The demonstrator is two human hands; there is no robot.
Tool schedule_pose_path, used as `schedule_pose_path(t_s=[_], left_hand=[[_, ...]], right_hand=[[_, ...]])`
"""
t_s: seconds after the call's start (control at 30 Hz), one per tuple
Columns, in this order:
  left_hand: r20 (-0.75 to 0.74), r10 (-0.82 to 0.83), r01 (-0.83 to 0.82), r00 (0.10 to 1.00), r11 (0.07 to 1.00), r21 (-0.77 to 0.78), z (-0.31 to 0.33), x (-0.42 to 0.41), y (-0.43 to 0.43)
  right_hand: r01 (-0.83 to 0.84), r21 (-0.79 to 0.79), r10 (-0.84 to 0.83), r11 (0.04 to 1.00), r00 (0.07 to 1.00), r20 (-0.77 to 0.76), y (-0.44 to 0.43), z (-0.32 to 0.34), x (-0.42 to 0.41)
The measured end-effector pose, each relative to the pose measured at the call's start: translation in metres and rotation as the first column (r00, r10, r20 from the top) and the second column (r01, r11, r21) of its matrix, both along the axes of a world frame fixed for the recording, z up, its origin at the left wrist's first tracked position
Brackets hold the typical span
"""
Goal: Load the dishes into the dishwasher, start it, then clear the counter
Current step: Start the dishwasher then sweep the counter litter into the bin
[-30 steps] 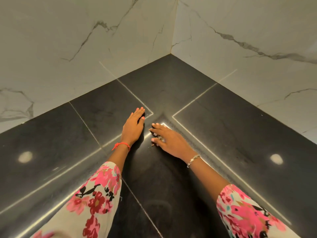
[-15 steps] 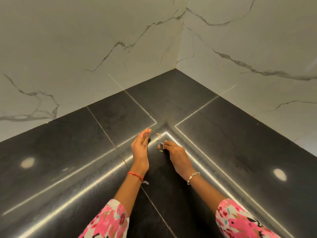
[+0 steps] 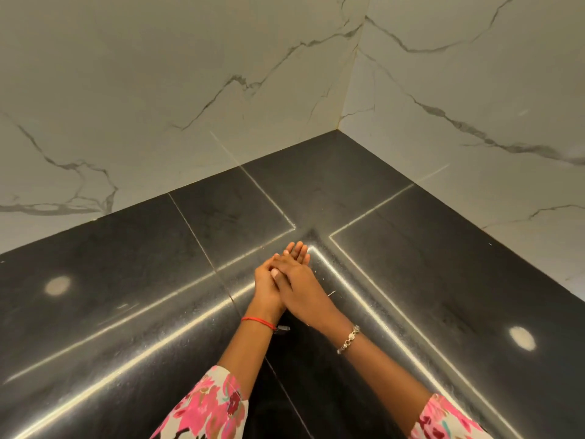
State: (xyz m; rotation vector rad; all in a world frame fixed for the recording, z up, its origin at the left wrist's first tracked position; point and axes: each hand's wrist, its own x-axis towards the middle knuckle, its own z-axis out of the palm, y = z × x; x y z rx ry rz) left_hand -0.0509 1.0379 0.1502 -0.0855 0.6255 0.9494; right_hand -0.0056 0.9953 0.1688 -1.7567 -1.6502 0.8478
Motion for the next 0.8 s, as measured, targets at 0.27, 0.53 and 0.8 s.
schedule_pose_path(t_s=[0.27, 0.53, 0.8], left_hand=[[0.103, 0.042, -0.020, 0.994, 0.978, -0.208, -0.003, -0.021, 0.019], [0.190, 0.115, -0.068, 0.975, 0.969, -0.237, -0.005, -0.043, 0.022], [0.225, 0.123, -0.065, 0.966, 0.967, -0.248, -0.004, -0.053, -0.002]], right_hand=[[0.291, 0.121, -0.245, 0.949, 0.924, -0.294, 0.060, 0.021, 0.053], [-0.262, -0.125, 0.291, 0.957, 0.879, 0.377, 0.084, -0.047, 0.081], [-0.270, -0.065, 0.270, 0.961, 0.963, -0.001, -0.009, -0.040, 0.101]])
